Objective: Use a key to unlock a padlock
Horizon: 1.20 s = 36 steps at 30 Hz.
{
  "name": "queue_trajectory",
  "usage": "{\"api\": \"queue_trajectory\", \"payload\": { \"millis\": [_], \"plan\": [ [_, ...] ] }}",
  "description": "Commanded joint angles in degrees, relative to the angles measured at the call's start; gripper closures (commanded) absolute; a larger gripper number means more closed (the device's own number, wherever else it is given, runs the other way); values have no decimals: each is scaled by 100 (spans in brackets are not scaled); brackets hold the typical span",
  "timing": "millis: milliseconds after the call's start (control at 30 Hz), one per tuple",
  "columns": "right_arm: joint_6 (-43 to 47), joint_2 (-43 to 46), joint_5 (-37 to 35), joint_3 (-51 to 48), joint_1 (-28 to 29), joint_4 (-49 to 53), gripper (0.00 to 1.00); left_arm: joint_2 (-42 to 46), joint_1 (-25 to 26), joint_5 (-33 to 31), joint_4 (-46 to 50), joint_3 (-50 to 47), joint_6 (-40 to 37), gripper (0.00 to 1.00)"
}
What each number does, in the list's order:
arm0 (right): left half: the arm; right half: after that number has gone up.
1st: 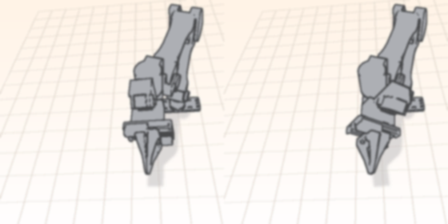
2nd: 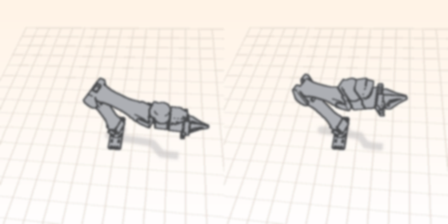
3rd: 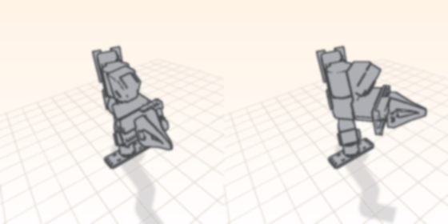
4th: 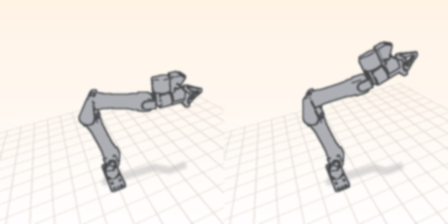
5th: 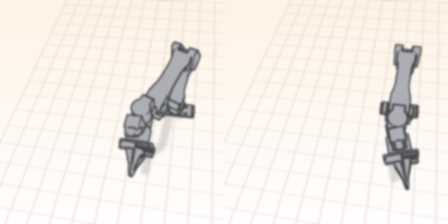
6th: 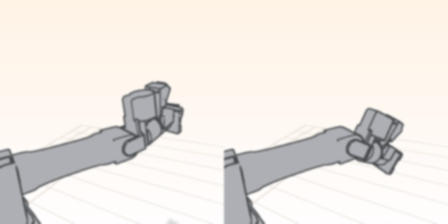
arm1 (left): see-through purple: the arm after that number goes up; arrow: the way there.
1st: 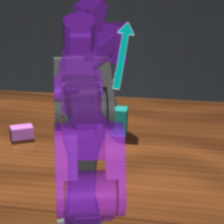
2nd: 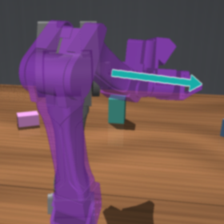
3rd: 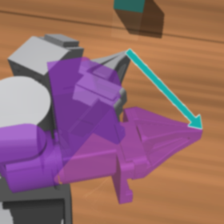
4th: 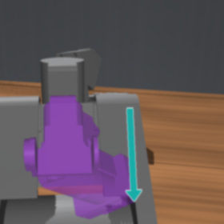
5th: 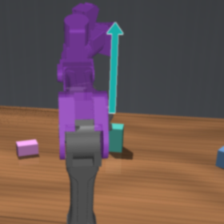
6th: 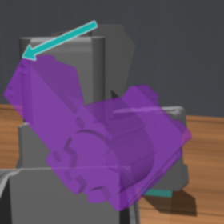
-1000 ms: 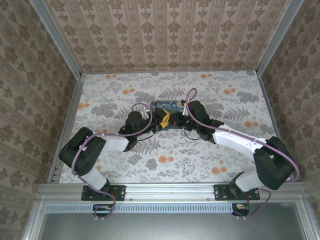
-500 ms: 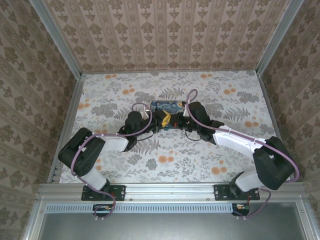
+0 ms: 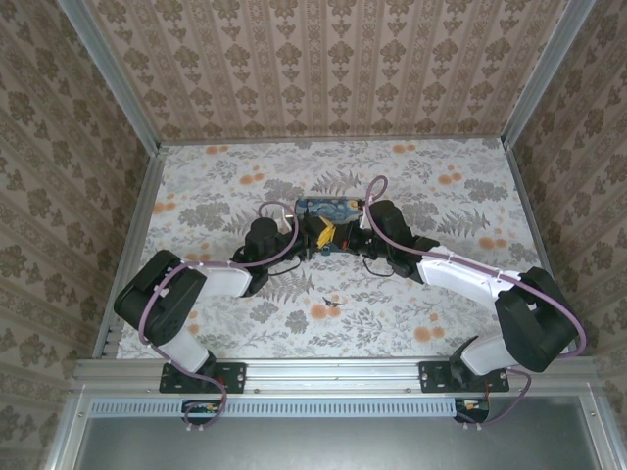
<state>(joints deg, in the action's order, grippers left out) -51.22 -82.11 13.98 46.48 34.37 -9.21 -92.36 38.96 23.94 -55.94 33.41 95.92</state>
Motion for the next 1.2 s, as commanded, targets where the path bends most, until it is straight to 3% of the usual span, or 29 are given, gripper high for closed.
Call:
{"api": "queue_trajectory", "payload": {
  "millis": [0, 33, 200, 333, 533, 667, 1167],
  "plan": [
    [94, 91, 70, -60, -20, 99, 100, 258, -15, -28, 163, -7, -349, 74],
    [150, 60, 47, -81, -5, 206, 100, 332, -58, -38, 295, -26, -445, 71],
    [696, -49, -213, -304, 246, 800, 60, 893, -429, -56, 1273, -187, -1107, 58],
    [1549, -69, -276, -515, 426, 1322, 44, 1537, -761, -39, 2438, -214, -1678, 47],
    [2856, -425, -123, -312, 780, 2047, 42, 2471, -1179, -205, 4449, 25, -2753, 33],
    [3366, -713, -235, -8, 1069, 2384, 41, 2898, -1573, -252, 5071, 17, -3064, 31],
    [4518, -1673, -1280, 988, 1925, 3565, 45, 3075, -1855, -84, 5269, -103, -3092, 29]
  ]
}}
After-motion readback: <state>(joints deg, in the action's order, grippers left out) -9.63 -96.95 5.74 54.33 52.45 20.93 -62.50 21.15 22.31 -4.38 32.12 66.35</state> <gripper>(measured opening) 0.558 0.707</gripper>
